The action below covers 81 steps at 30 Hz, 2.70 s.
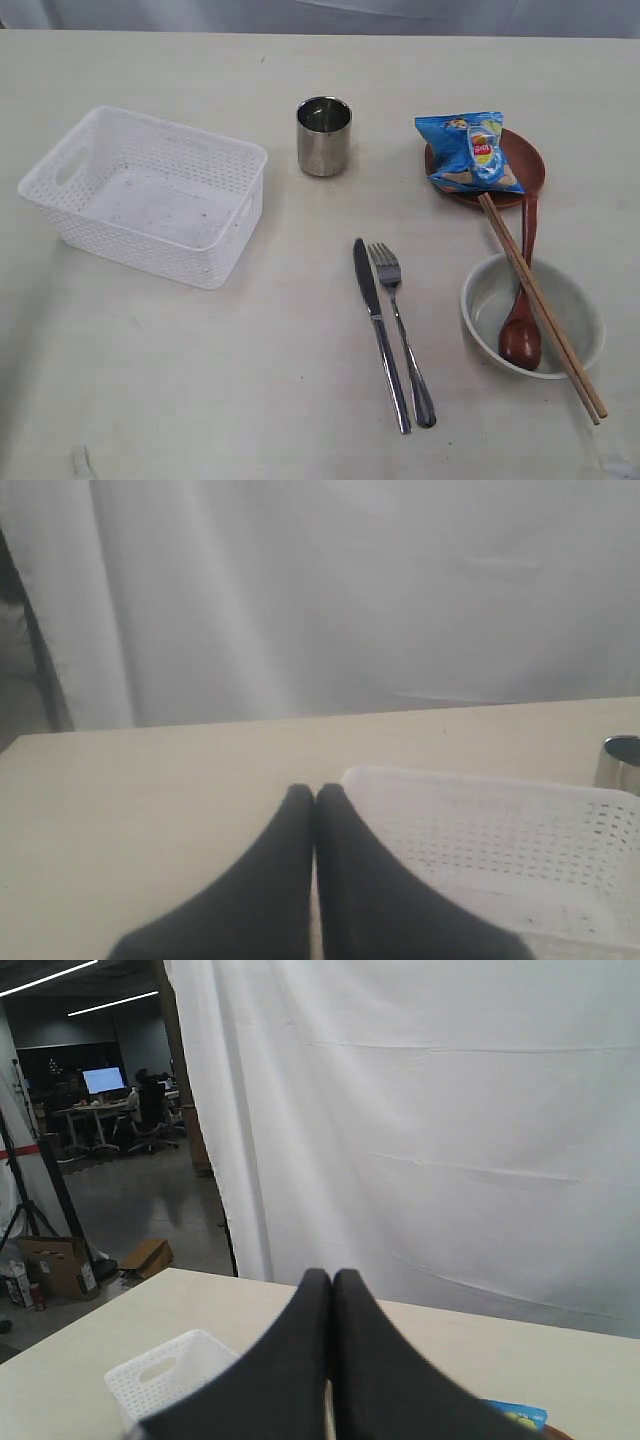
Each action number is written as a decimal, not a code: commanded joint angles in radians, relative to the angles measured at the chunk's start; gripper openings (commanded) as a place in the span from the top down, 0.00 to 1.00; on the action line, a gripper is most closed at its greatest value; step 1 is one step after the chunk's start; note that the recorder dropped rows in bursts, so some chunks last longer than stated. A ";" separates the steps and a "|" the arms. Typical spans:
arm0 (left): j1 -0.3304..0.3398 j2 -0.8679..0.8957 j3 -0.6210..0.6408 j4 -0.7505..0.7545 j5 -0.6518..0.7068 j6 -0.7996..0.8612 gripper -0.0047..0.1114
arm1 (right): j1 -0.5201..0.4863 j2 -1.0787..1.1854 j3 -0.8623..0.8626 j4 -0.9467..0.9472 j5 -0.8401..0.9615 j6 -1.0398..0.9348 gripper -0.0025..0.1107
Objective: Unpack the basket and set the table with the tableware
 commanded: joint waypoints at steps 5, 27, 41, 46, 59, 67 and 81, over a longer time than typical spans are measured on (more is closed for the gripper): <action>0.004 -0.004 0.005 0.000 0.147 0.111 0.96 | -0.005 -0.003 -0.006 -0.005 -0.001 0.000 0.98; 0.004 -0.004 0.005 -0.203 0.183 -0.068 0.96 | -0.005 -0.003 -0.006 -0.005 -0.001 0.000 0.98; 0.004 -0.004 0.005 -0.060 0.183 -0.010 0.96 | -0.005 -0.003 -0.006 -0.005 -0.001 0.000 0.98; 0.004 -0.004 0.005 -0.049 0.183 0.129 0.96 | -0.005 -0.003 -0.006 -0.005 -0.001 0.000 0.98; 0.004 -0.004 0.005 -0.049 0.183 0.181 0.96 | -0.005 -0.003 -0.006 -0.005 -0.001 0.000 0.98; 0.004 -0.004 0.005 -0.049 0.182 0.178 0.96 | -0.005 -0.003 -0.006 -0.005 -0.001 0.000 0.98; 0.004 -0.004 0.005 -0.049 0.182 0.178 0.96 | -0.005 -0.003 -0.006 -0.005 -0.001 0.000 0.98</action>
